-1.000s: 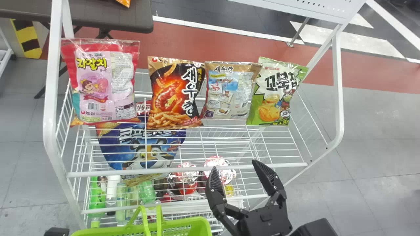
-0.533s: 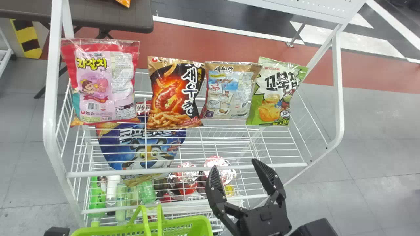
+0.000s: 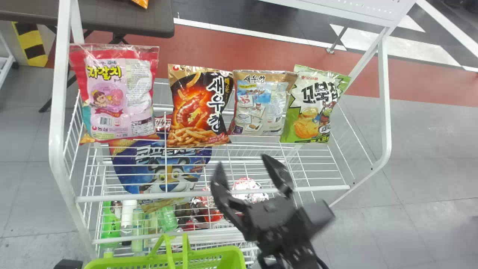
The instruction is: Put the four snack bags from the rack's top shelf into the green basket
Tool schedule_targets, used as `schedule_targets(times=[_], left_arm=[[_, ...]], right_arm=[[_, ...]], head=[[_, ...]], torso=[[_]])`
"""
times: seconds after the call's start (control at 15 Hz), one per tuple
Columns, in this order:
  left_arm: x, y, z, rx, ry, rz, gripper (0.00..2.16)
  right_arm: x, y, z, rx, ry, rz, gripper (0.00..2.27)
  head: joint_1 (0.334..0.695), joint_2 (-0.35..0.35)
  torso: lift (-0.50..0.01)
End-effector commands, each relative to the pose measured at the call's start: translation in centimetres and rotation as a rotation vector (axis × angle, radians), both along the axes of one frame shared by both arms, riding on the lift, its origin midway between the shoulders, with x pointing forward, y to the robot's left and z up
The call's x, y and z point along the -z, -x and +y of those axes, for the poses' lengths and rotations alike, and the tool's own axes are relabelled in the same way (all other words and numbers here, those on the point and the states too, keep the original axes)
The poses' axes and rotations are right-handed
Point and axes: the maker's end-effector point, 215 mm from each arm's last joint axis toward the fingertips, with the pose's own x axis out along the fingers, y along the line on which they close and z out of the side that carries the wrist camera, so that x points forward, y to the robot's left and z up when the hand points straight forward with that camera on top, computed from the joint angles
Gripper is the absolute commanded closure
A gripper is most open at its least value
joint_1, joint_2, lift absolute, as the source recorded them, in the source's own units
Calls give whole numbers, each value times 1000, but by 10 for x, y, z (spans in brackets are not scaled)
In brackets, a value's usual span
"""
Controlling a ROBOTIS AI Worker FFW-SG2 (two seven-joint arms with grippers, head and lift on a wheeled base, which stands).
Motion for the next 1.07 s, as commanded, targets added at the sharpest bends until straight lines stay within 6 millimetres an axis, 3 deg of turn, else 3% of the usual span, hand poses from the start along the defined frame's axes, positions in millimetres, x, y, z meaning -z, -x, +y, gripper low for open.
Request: schedule_targets(times=[0.0,0.13,0.4,0.53,0.8,0.87,0.93,1.0], left_arm=[[1,2,0,6,0,-7,2054],[1,3,2,8,1,-13,2054],[2,2,7,13,-5,-15,2054],[2,1,10,15,-6,-16,2054],[2,-2,13,16,-2,-24,2054],[2,-2,14,17,-2,-26,2054],[2,-2,14,16,0,-29,2054],[2,-3,14,15,2,-32,2054]], right_arm=[[9,-48,41,-72,5,21,87],[11,-80,87,-165,-25,23,90],[7,-116,155,-281,-81,40,93],[10,-134,172,-305,-82,49,97],[23,-160,189,-378,-47,68,117],[23,-163,194,-412,-44,71,238],[23,-166,196,-424,-32,77,549],[28,-165,200,-434,-21,98,998]], head=[[695,-350],[695,-321],[695,-140],[695,-53],[695,13],[695,34],[695,38],[695,45]], torso=[[0],[0],[0],[0],[0],[0],[0],[0]])
